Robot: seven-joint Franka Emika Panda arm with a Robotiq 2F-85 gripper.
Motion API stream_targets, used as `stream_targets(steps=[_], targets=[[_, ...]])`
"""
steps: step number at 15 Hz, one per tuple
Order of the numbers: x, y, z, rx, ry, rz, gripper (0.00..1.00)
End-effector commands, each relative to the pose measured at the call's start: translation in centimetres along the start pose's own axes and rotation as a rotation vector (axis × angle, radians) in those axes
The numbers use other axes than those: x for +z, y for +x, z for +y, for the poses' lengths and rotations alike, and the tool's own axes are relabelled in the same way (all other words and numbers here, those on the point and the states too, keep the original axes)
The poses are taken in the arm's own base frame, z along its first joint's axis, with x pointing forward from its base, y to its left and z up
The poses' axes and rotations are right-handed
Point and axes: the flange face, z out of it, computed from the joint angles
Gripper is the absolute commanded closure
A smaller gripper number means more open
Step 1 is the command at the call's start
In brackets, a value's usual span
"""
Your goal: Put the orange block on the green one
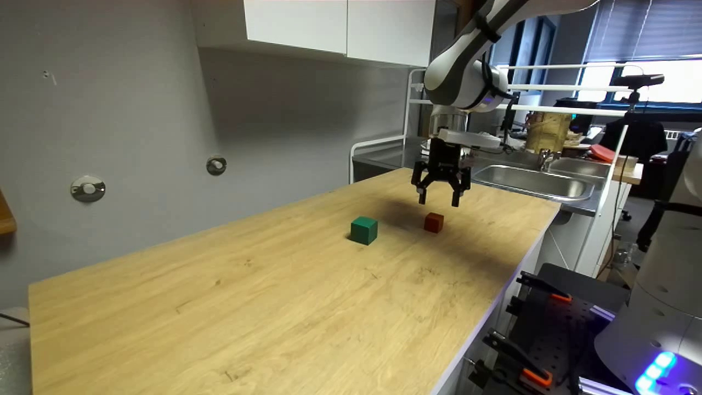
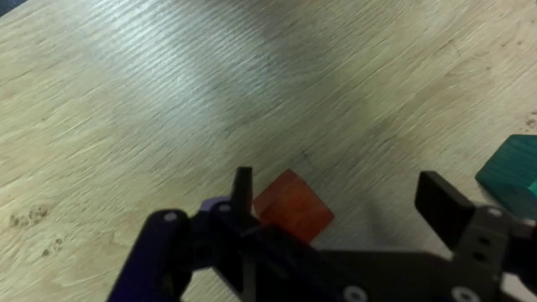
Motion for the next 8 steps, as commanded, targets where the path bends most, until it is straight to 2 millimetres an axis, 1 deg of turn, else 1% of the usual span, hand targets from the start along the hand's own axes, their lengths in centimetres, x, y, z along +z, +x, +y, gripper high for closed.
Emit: stream_targets(steps=[1, 8], targets=[[1.3, 2.0, 0.2, 0.006, 0.008, -0.035, 0.0], [3.4, 5.7, -0.6, 0.014, -0.031, -0.071, 0.0]])
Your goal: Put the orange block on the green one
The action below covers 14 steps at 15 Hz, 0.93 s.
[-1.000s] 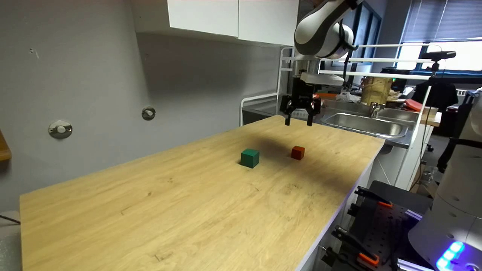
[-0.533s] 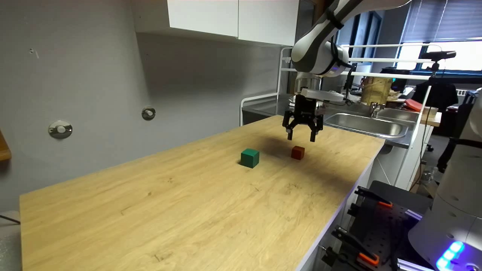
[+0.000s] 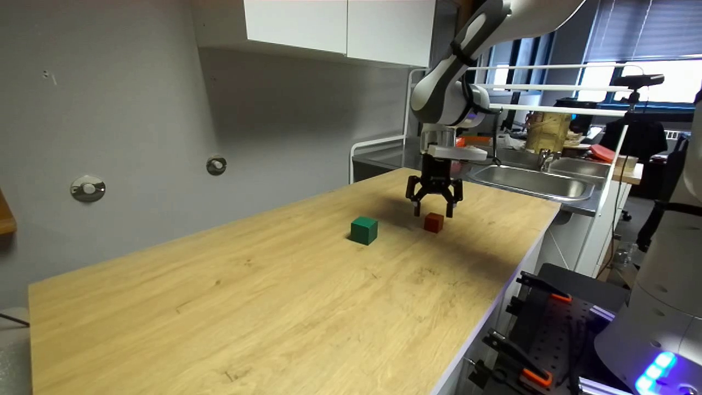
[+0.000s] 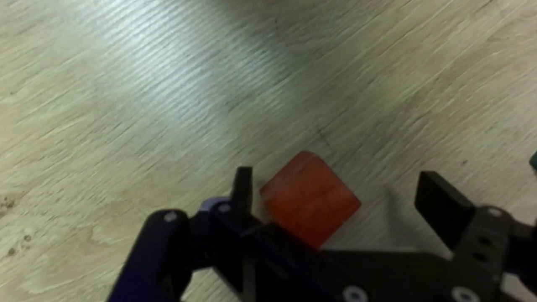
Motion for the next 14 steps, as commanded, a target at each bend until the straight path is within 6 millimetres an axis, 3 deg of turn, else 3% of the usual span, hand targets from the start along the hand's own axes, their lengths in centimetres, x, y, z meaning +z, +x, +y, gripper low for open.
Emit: stream_targets(steps=[1, 2, 10, 14], targets=[[0.2, 2.3, -0.7, -0.012, -0.004, -0.024, 0.0], [0.4, 2.6, -0.9, -0.014, -0.008, -0.027, 0.18], [0.1, 4.0, -1.4, -0.003, -0.012, -0.027, 0.79], [-2.1, 3.9, -2.2, -0.014, -0.023, 0.0, 0.81]])
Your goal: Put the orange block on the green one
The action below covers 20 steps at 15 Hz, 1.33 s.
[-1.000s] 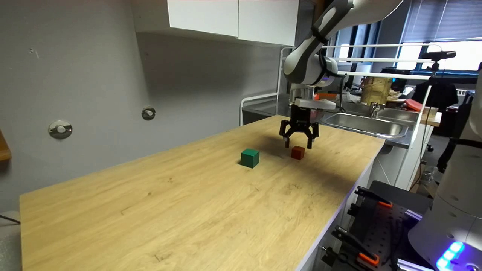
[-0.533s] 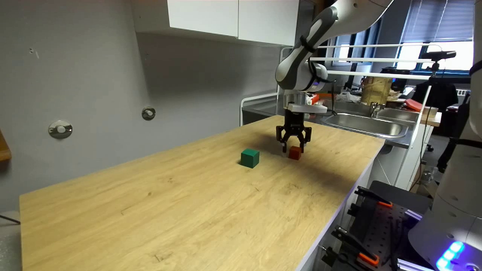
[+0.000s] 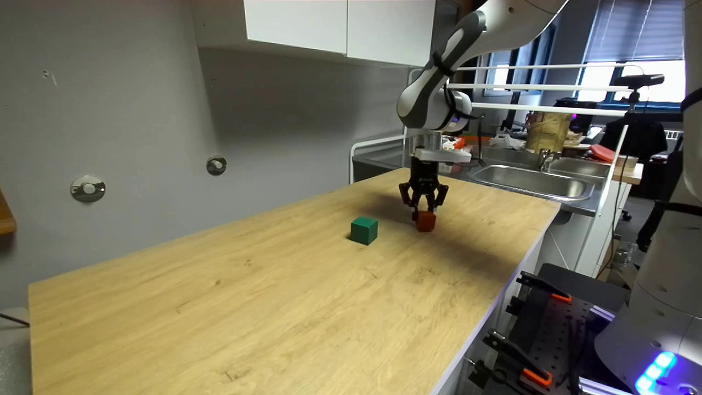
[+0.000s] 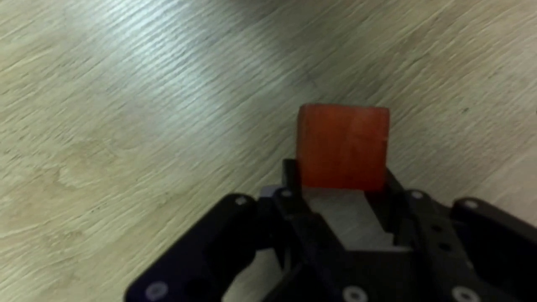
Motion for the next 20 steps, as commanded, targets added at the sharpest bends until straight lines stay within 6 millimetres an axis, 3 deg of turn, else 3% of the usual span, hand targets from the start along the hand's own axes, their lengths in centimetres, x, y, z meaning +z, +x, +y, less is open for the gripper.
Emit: stream_targets(steps=[1, 5, 10, 14, 20], targets=[[-3.1, -0.1, -1.1, -0.015, -0.01, 0.017, 0.81], [-6.7, -0.3, -3.7, -0.065, -0.07, 0.066, 0.81], [-9.1, -1.3, -9.5, -0.157, -0.183, 0.096, 0.81], [-8.7, -2.7, -14.5, -0.235, -0.274, 0.093, 0.81], [-6.9, -4.3, -20.5, -0.336, -0.359, 0.065, 0.81]])
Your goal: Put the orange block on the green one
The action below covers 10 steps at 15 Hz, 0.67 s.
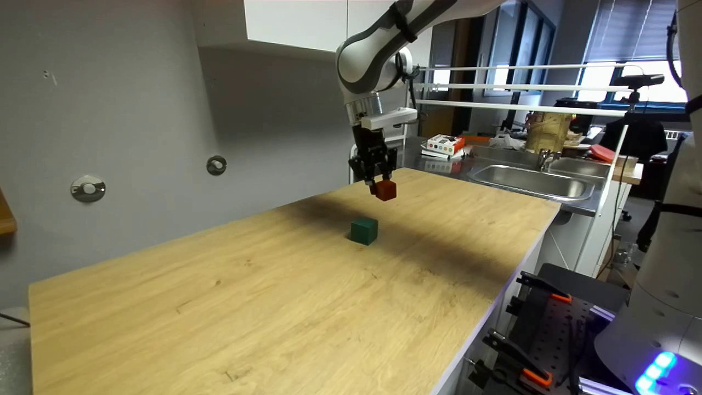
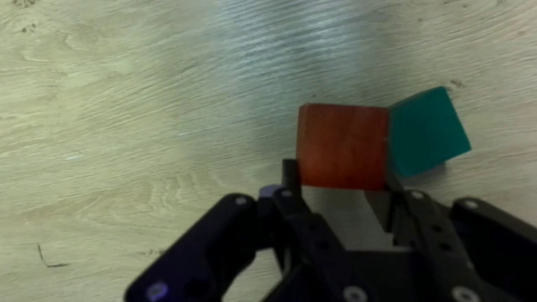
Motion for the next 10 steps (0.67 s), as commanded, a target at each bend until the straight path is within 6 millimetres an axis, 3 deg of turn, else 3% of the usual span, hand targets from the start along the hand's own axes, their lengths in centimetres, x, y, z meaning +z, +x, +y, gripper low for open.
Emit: stream_targets(steps=[1, 5, 10], targets=[[-0.5, 0.8, -3.4, -0.04, -0.046, -0.024, 0.81], [0.6, 0.9, -6.3, -0.086, -0.072, -0.046, 0.81], [2.2, 1.2, -7.9, -0.113, -0.097, -0.07, 0.81]])
